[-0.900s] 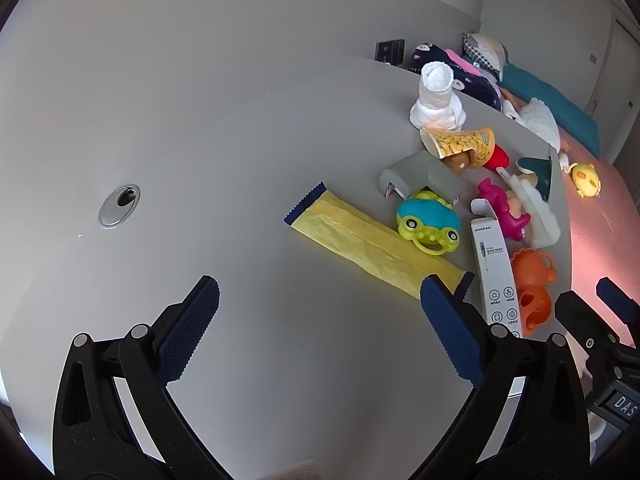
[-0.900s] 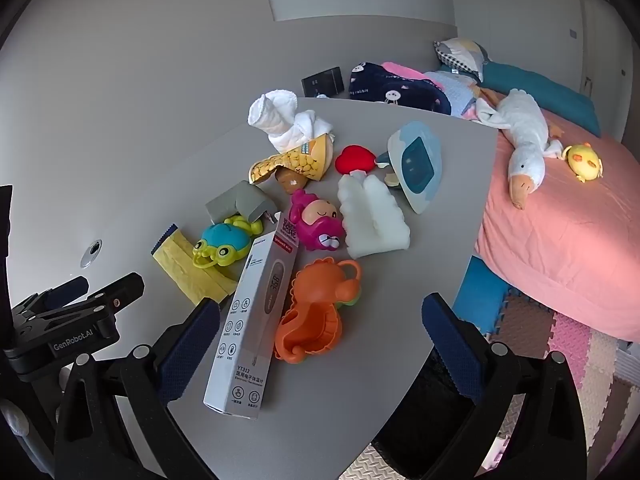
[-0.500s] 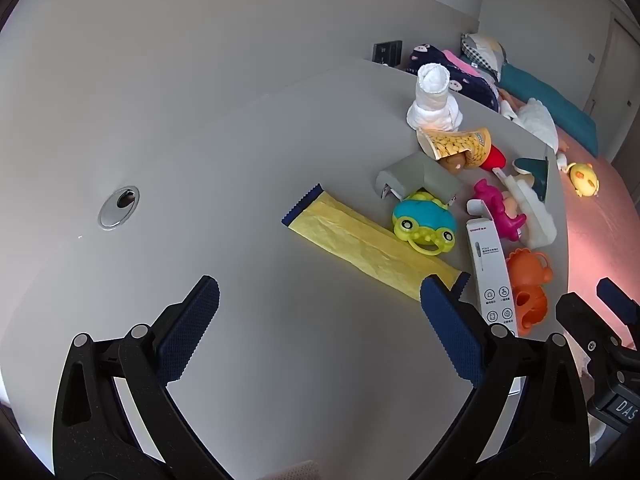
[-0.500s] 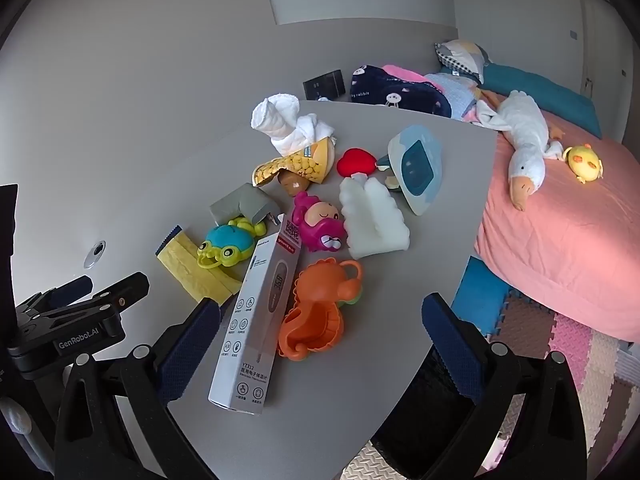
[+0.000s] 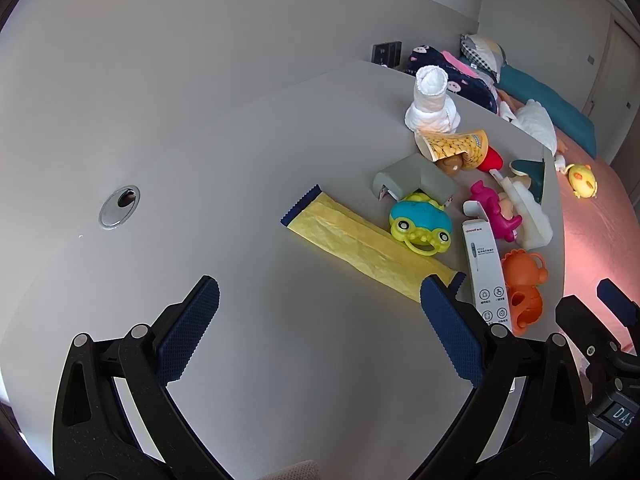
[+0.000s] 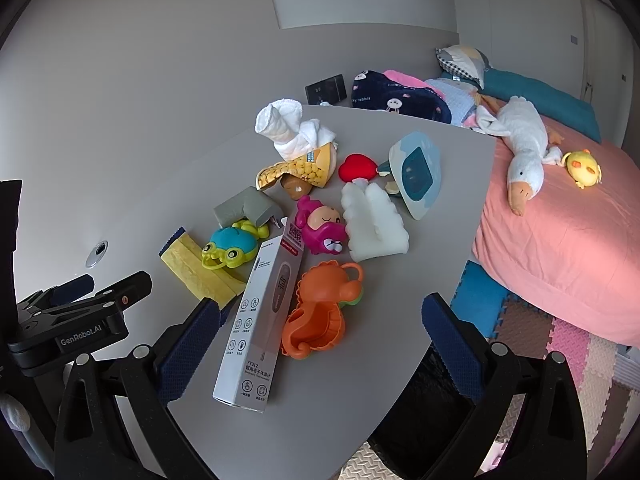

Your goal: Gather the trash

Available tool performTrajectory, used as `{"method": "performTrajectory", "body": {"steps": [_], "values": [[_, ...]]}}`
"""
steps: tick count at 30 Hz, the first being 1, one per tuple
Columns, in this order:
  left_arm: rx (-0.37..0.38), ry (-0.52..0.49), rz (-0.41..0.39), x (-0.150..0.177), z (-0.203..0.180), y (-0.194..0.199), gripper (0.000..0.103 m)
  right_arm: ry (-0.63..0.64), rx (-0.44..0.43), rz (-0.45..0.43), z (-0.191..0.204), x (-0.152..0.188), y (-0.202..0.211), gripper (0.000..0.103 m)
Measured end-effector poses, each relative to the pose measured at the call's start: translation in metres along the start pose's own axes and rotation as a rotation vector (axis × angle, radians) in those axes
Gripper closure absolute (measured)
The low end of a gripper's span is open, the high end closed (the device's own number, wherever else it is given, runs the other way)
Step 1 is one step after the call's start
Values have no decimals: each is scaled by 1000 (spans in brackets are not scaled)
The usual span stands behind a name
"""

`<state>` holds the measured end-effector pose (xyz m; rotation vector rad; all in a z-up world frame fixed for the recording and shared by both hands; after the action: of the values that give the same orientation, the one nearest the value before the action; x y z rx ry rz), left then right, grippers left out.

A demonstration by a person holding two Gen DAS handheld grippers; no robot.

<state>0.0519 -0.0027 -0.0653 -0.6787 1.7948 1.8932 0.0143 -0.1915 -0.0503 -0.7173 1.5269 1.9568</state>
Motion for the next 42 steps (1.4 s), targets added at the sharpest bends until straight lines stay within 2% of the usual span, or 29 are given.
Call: {"method": "performTrajectory", "body": {"steps": [42], "values": [[-9,-4,9,3,0,-1,6,5,-6,-6,1,1,4,3]]}}
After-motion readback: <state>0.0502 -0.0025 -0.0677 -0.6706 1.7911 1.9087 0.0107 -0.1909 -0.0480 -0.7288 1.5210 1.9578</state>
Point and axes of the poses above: each gripper's, at about its wrist camera, not at the fingertips, and y roughly against the way its jaws point, z to its left, x to its underside, the point moved 9 cm from there along -y, roughly the way its jaws point, and after that the axes turned 4 degrees about -x, right-handed, at the moved point
